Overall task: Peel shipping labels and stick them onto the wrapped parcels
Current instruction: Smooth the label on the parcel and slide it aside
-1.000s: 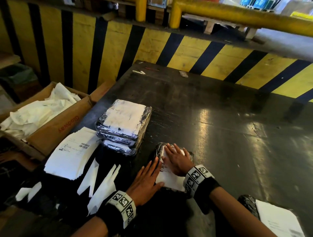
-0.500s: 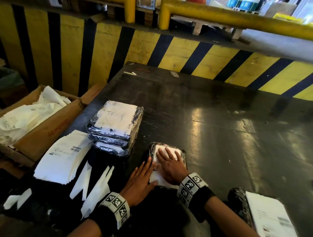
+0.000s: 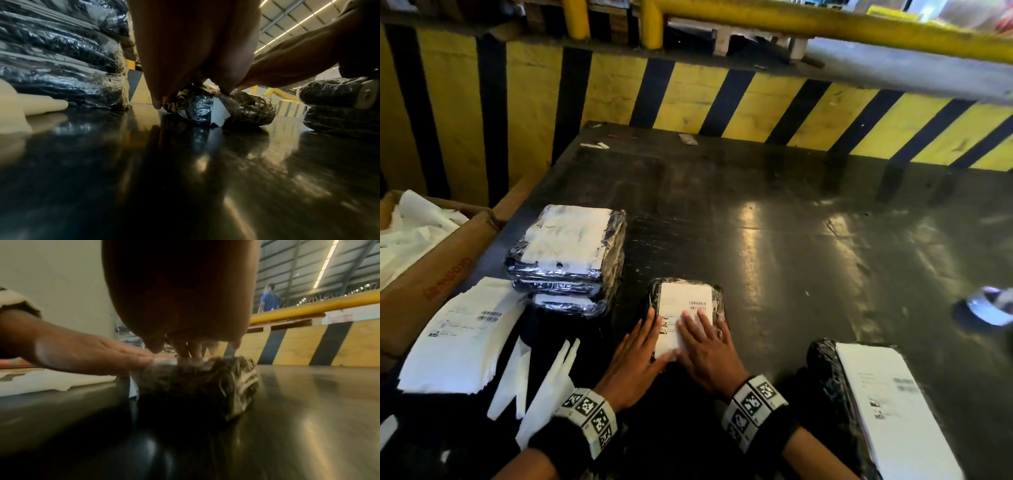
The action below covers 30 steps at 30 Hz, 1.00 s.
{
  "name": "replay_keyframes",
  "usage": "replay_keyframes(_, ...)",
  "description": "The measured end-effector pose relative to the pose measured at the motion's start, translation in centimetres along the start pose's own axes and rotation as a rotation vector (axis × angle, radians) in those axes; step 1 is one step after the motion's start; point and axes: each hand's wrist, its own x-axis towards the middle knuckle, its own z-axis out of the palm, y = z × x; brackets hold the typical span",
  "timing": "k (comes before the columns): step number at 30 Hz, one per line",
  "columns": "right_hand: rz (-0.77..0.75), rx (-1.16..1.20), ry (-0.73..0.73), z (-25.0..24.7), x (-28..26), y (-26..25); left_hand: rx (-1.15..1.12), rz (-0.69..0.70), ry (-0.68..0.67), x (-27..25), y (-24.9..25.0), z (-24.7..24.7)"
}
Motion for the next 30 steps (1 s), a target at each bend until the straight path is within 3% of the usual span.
replay_keyframes(5, 0.101, 0.036, 0.039, 1.6, -2.7, 2.5, 0.012, 0.0, 0.009, 0.1, -0.1, 0.0)
replay_keyframes(9, 0.044, 0.136, 0.071, 2.6, -3.4, 3.8, 0.005, 0.015, 0.03, 0.3, -0.5, 0.4)
replay_keyframes(12, 0.066, 0.07, 0.062, 2.2, -3.4, 2.1, 0.012, 0.032, 0.049, 0.6, -1.1, 0.7)
replay_keyframes(16, -0.082, -0.014, 0.125, 4.0, -3.9, 0.7, 0.025, 0.042, 0.072, 0.8, -1.7, 1.2)
replay_keyframes(20, -0.038, -0.046, 0.178, 5.3, -5.3, 2.4, 0.034, 0.043, 0.096, 0.9, -1.7, 1.4)
replay_keyframes(27, 0.015, 0.0, 0.404, 5.5, -6.5, 3.0, 0.154, -0.001, 0.075, 0.4, -0.9, 0.7)
replay_keyframes(30, 0.075, 0.18, 0.513, 4.5, -6.0, 3.2, 0.3, 0.141, 0.196, 0.2, 0.5, 0.4)
